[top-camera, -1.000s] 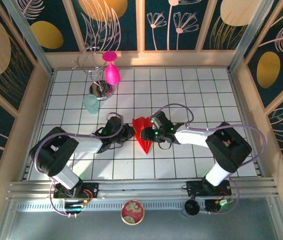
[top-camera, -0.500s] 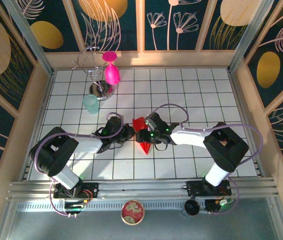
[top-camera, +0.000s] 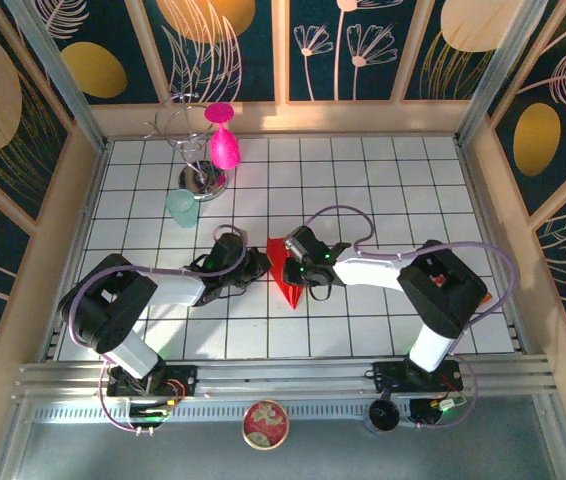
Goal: Fold a paper plane with a square sheet of paper (pick it up from the middle)
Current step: Move the paper plane to the top-center of the table.
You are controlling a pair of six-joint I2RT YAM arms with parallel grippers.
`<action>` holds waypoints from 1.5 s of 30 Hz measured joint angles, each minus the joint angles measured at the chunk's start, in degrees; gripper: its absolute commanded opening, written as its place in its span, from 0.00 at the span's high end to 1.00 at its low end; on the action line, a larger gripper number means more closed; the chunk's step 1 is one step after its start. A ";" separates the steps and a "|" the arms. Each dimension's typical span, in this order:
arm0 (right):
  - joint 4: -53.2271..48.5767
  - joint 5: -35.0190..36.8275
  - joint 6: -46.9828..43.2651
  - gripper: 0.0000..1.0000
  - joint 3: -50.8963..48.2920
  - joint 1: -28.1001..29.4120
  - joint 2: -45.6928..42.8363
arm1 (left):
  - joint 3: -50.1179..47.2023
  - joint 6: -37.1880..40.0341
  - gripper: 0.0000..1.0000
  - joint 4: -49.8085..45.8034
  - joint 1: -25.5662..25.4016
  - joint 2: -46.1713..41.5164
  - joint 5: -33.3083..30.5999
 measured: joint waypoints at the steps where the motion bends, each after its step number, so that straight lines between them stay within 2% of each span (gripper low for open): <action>1: -0.04 0.09 0.00 0.71 0.11 0.07 0.24 | 0.00 0.04 0.90 0.00 0.00 0.00 -0.02; 8: -0.44 0.24 0.00 0.70 1.14 0.13 1.14 | 0.00 0.52 0.77 -1.51 0.00 -1.07 -0.39; 14: -0.57 0.22 -0.02 0.69 1.51 0.15 1.14 | 0.00 1.25 0.71 -3.15 0.00 -2.67 -1.81; 25: -2.19 0.46 -0.15 0.74 3.34 1.55 1.14 | 0.09 2.80 0.52 -8.15 0.00 -4.66 -5.35; 32: -4.26 2.08 -0.20 0.79 5.51 2.67 3.08 | 0.44 3.69 0.49 -12.15 0.13 -6.97 -8.41; 38: -5.40 3.23 0.02 0.88 6.73 2.78 4.48 | 0.44 4.09 0.47 -13.57 0.44 -7.17 -9.44; 45: -7.74 6.64 -0.85 0.90 8.90 1.36 4.48 | 0.42 4.52 0.45 -15.04 1.16 -8.70 -10.08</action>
